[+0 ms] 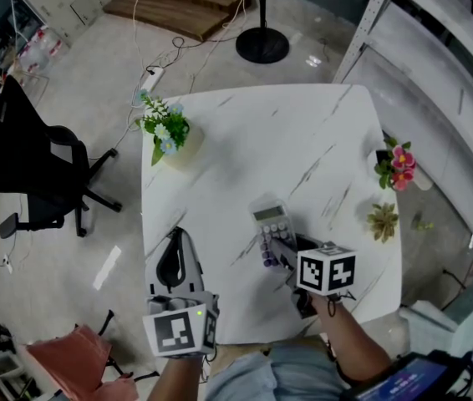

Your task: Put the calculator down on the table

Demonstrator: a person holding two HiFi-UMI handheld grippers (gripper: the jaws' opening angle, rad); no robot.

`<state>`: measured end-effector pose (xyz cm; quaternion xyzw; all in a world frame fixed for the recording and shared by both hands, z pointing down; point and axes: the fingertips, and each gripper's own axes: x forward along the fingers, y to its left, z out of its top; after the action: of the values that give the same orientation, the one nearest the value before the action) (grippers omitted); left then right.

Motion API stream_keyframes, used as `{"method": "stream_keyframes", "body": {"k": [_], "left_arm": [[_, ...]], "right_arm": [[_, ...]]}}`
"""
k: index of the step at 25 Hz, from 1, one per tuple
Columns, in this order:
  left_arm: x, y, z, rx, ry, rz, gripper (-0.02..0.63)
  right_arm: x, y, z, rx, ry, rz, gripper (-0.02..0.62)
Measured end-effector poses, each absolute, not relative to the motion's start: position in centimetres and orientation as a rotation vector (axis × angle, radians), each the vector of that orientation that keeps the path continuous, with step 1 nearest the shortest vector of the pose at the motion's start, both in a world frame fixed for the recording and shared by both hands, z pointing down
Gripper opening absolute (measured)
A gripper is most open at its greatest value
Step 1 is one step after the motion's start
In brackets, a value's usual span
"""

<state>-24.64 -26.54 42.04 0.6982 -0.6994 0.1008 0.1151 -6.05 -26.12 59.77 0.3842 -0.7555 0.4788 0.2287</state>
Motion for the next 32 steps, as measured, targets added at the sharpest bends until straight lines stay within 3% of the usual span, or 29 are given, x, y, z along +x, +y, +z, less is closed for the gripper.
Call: {"method": "stream_keyframes", "body": {"k": [24, 32], "left_arm": [[-23.1, -26.6, 41.6, 2.062, -2.033, 0.296, 0.009], [-20.7, -26.6, 36.6, 2.139, -2.033, 0.156, 0.009]], "right_arm": [[-3.3, -26.6, 61.3, 1.114, -2.07, 1.275, 0.229], [-3.4, -28.7, 51.7, 1.214, -2.31, 1.03, 0.212]]}}
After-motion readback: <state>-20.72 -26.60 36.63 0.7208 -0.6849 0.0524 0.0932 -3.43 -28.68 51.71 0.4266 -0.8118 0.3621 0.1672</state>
